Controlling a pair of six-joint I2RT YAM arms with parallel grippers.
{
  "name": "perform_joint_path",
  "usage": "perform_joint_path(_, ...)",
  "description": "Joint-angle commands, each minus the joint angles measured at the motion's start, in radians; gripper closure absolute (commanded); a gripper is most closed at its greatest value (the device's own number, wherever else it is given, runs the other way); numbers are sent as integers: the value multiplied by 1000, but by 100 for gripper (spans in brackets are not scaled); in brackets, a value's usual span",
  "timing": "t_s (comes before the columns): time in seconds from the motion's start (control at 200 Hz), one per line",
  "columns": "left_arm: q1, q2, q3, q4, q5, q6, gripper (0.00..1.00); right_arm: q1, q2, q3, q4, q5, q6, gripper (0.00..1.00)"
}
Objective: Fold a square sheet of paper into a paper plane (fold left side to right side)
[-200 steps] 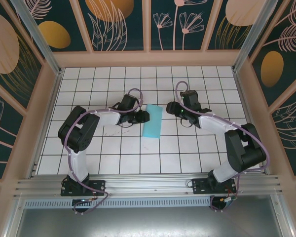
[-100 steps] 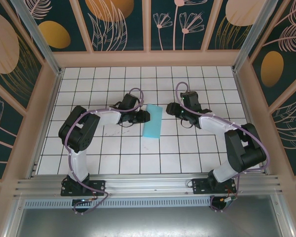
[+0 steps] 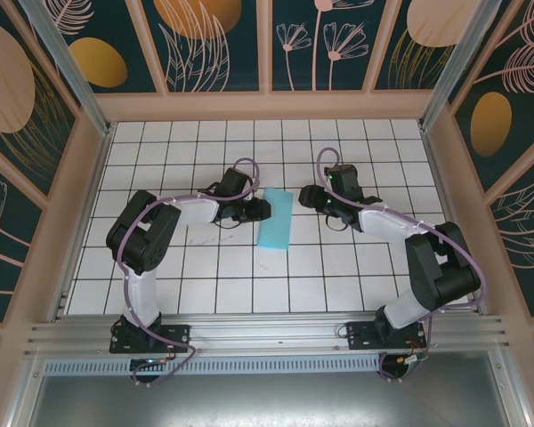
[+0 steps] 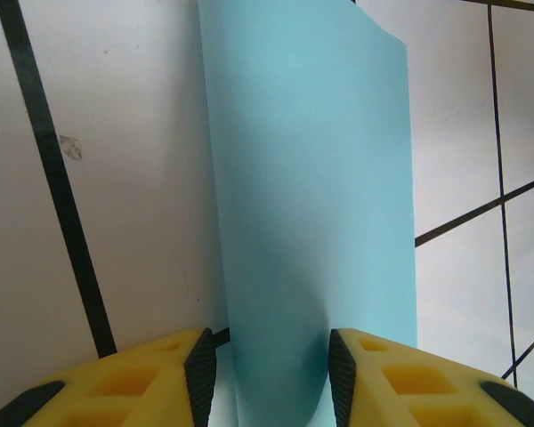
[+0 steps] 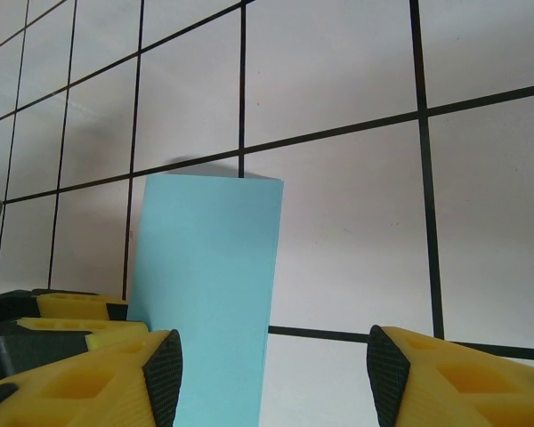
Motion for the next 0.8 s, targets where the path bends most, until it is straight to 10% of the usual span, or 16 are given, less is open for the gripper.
perform_joint_path(0.0,-7,57,1,-35,-55,27,57,-2,-26,-11,32,-18,1,41)
perform_joint_path(0.796,-9,55,0,-50,-71,41,59,12,18,3,52,-108,6,47)
